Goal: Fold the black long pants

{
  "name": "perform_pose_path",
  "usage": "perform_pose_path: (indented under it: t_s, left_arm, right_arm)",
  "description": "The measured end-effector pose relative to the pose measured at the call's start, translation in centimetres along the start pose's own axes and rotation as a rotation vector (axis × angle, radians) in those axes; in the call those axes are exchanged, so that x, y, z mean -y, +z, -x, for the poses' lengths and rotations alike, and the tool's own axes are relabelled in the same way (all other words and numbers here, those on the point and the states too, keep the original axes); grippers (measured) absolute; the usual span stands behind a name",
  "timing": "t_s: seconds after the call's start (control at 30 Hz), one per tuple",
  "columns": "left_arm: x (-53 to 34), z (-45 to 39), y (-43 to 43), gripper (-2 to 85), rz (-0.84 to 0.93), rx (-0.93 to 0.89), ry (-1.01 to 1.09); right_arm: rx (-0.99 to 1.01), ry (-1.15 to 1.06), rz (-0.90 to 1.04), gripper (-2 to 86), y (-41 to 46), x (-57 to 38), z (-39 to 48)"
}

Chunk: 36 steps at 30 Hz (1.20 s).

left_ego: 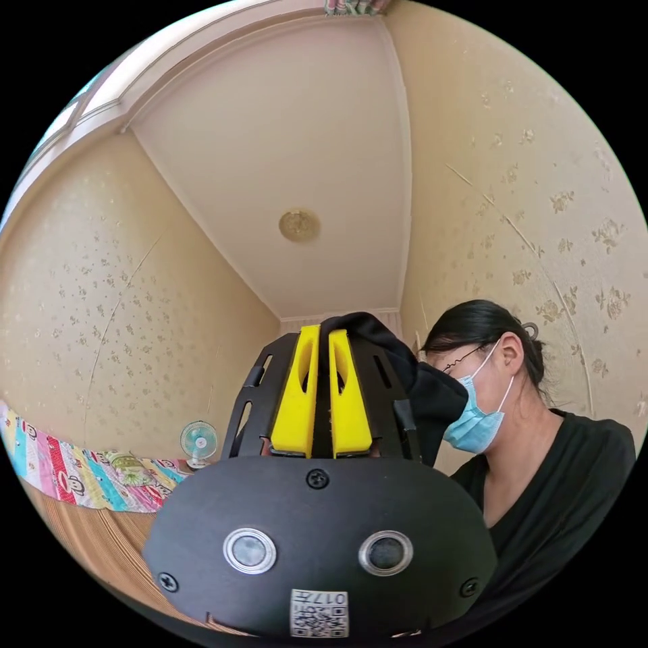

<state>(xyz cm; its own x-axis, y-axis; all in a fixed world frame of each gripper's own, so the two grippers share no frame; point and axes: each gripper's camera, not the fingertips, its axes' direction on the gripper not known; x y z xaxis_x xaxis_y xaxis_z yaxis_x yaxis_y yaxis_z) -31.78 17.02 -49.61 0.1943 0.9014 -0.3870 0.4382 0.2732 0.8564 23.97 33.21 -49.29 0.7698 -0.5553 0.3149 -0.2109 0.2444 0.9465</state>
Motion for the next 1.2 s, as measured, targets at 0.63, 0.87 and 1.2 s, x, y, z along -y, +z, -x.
perform_pose_path:
  t_s: [0.63,0.87,1.2]
  left_arm:
    - [-6.5,43.3,11.6,4.6,0.554,0.638,-0.497]
    - [-26.8,46.5,10.1,7.6,0.883,0.640,-0.663]
    - [-47.5,30.2,4.9,7.6,1.015,0.351,-0.968]
  right_arm:
    - [-0.437,0.048,0.419,6.0,32.3,3.1,-18.3]
    - [-0.302,0.107,0.895,6.0,40.3,-10.4,-27.1]
    - [-0.076,0.274,1.304,11.3,22.1,-33.0,-25.7]
